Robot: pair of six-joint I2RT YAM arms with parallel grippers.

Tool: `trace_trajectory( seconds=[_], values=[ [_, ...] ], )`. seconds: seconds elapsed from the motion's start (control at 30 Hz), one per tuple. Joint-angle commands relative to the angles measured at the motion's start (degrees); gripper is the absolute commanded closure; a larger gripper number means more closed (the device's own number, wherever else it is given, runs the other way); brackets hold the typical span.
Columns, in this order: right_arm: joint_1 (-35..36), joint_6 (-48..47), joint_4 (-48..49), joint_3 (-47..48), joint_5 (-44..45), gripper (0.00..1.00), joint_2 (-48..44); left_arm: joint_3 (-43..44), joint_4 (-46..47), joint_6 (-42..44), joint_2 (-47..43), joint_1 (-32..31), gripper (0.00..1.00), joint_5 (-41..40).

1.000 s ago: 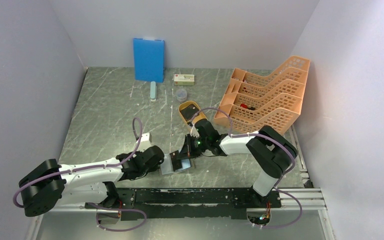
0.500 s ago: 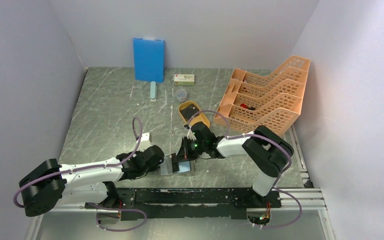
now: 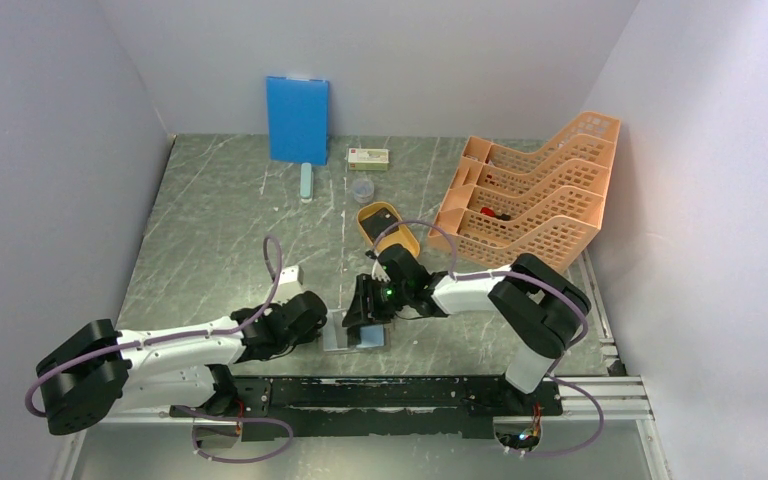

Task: Put the credit cards into the card holder
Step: Insert the credit card into the card holder.

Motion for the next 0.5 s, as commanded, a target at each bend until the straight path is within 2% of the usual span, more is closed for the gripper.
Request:
trace_trajectory(
  seconds=[0.0, 0.47],
  values=[
    [0.9, 0.1, -1.1, 1.8, 0.5, 0.55, 0.2, -2.5, -1.6, 0.9, 0.9, 0.2, 0.93, 4.2],
    [4.7, 0.8, -1.8, 6.2, 0.0, 0.58, 4.4, -3.4, 0.6, 1.9, -0.1, 0.2, 0.95, 5.5]
  ],
)
